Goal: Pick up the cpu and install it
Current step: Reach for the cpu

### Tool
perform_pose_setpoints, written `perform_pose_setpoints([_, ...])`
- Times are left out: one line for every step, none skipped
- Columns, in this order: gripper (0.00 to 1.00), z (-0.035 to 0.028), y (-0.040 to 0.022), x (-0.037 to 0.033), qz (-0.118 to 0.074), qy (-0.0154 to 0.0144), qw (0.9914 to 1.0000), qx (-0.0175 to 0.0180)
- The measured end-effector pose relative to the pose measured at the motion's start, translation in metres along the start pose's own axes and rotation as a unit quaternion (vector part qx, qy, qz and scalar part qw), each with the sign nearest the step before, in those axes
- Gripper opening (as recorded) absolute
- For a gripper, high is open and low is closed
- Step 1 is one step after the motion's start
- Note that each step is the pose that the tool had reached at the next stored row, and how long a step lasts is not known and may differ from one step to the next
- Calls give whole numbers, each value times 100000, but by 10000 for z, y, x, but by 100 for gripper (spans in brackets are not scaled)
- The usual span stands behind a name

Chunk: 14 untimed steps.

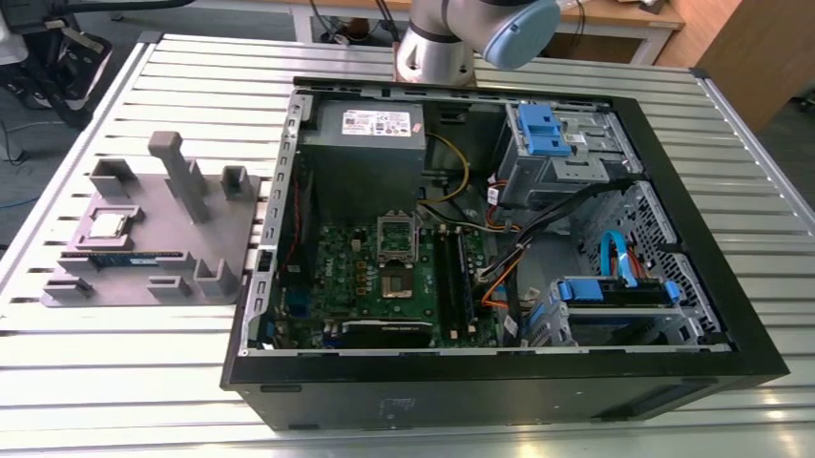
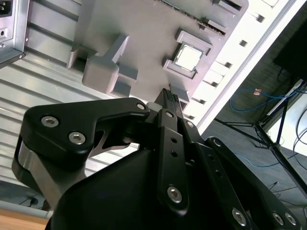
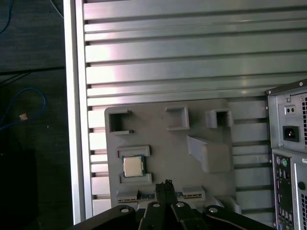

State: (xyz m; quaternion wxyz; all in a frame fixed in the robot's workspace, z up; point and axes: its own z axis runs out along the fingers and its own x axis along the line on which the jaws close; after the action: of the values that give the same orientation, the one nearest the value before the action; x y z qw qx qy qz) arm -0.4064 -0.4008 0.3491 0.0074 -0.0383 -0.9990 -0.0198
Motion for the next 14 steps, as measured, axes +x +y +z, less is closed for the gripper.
perform_pose_setpoints([11,5,0,2,2,3,100000,3])
perform_pose_setpoints([11,10,-1,3,1,7,100000,5])
perform_pose_setpoints([11,14,-1,3,1,12,100000,9])
perform_pose_setpoints([11,20,-1,4,-1,8,100000,6])
perform_pose_setpoints([11,25,-2,4,-1,7,100000,4])
perform_pose_setpoints([11,29,-2,5,1,6,100000,6])
perform_pose_setpoints([11,33,-2,6,0,11,100000,8])
perform_pose_setpoints([11,37,-2,6,0,8,100000,9])
perform_pose_setpoints([11,41,-3,6,-1,5,100000,6])
perform_pose_setpoints([11,44,-2,7,1,5,100000,7])
perform_pose_setpoints([11,49,-3,7,1,1,100000,3])
perform_pose_setpoints([11,52,-3,7,2,5,100000,7])
perform_pose_setpoints([11,57,-3,7,0,2,100000,5])
perform_pose_setpoints([11,62,-4,7,0,1,100000,5])
